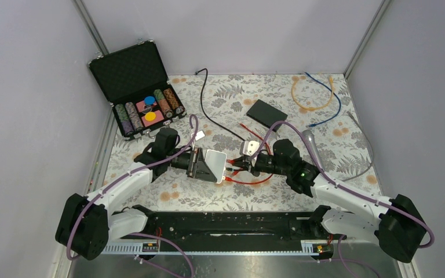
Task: Insert the plug into the switch port
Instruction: Insert the connector into the switch port.
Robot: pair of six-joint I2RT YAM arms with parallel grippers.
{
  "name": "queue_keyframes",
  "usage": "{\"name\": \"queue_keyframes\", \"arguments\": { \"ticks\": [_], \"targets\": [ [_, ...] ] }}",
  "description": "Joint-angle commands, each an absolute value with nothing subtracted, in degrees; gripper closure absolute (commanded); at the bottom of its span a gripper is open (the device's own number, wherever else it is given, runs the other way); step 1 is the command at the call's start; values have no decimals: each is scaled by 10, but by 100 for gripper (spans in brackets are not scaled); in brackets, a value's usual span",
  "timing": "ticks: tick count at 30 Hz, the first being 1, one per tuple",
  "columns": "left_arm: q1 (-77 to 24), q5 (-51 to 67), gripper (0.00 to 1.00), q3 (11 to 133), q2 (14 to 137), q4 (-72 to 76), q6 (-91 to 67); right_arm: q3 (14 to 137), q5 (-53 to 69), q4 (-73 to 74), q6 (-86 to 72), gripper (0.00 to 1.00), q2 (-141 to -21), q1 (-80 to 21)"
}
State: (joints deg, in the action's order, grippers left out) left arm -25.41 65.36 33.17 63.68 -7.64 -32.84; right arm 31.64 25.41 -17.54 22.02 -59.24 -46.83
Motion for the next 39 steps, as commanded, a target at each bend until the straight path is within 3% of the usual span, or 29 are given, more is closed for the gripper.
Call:
{"name": "queue_keyframes", "arguments": {
  "ticks": [1,14,22,39],
  "targets": [
    [-262,675,100,366,647,-59,-325,339,289,-226,211,100,-605,-474],
    [-269,681,100,347,656,-36,-334,339,265,-234,212,100,-592,-477],
    [-270,676,100,364,660,-108,-280,338,260,-212,222,100,-582,-477],
    [-277,693,100,397,685,-124,-276,318,326,-258,222,100,-588,-479]
  ]
}}
